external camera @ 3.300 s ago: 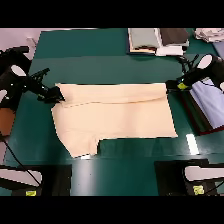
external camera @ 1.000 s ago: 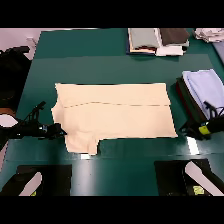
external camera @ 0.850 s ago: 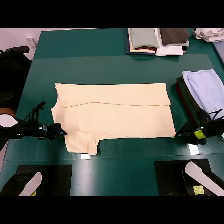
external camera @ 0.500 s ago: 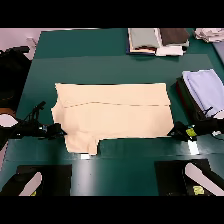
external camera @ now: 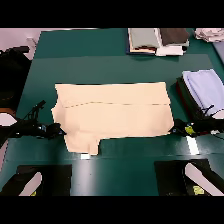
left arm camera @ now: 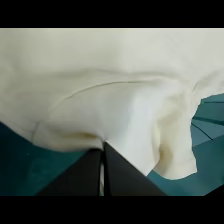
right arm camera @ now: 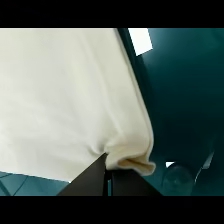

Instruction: Fold the shirts.

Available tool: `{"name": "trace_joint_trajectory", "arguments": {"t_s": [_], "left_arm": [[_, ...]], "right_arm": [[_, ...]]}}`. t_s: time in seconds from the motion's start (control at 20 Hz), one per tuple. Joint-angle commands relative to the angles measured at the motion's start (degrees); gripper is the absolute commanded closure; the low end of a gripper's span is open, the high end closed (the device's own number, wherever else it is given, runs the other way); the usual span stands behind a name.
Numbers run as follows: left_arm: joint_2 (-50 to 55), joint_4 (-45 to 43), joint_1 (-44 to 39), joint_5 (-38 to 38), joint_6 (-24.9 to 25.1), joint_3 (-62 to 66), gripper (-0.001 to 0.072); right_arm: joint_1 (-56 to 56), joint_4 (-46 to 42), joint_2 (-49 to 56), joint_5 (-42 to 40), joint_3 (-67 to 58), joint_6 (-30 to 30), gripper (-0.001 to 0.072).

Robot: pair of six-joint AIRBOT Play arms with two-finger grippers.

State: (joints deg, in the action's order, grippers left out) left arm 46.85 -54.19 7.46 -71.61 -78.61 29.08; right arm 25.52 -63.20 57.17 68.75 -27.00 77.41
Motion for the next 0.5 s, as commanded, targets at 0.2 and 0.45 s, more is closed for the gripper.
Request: {"name": "trace_joint_trajectory", "arguments": {"t_s": [0.2, 0.45], "left_arm": [[-13.0, -6.9, 0.0, -10.9, -4.2, 5.2, 0.0686], [-18.8, -6.5, 0.0, -19.0, -7.0, 10.6, 0.0686]], "right_arm": [[-0.1, -8.0, -12.6, 12.3, -8.2, -0.6, 0.0694], [-0.1, -8.8, -19.2, 15.6, -14.1, -0.5, 0.0695]]}}
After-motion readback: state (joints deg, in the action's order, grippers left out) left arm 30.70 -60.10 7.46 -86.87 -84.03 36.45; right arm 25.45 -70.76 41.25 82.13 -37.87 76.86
